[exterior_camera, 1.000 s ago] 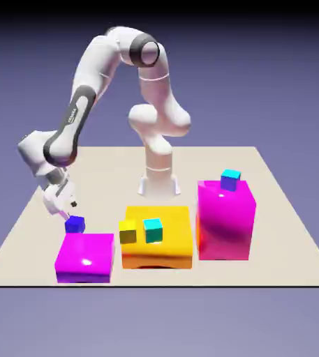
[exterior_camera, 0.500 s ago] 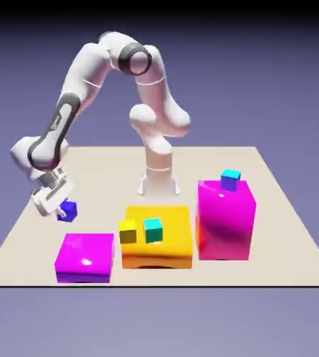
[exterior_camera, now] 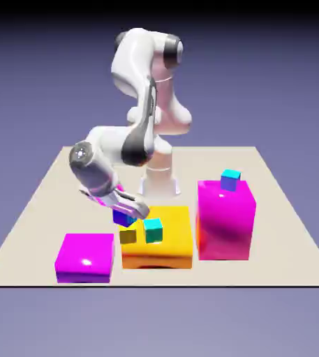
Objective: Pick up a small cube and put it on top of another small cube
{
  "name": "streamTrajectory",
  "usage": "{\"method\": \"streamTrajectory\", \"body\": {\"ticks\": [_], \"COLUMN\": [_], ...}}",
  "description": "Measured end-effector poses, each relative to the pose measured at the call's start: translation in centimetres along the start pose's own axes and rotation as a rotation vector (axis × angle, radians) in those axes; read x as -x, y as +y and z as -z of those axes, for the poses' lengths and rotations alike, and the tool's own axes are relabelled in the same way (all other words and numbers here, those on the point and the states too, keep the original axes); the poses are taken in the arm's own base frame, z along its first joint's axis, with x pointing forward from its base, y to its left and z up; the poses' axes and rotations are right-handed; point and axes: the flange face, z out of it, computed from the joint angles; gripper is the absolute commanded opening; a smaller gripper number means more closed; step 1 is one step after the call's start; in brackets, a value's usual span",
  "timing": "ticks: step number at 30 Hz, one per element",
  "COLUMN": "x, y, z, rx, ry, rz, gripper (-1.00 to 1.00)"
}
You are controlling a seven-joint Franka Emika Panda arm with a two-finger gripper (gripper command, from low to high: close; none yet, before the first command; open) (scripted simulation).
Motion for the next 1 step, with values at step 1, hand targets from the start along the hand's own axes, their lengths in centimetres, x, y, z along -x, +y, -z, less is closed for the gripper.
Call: {"method": "streamTrajectory", "body": {"ticks": [1], "x": [0.00], "y": [0.00], "z": [0.00], "rx": [0.000], "ry": [0.000], "rz": [0.000], "gripper": [1.00]}}
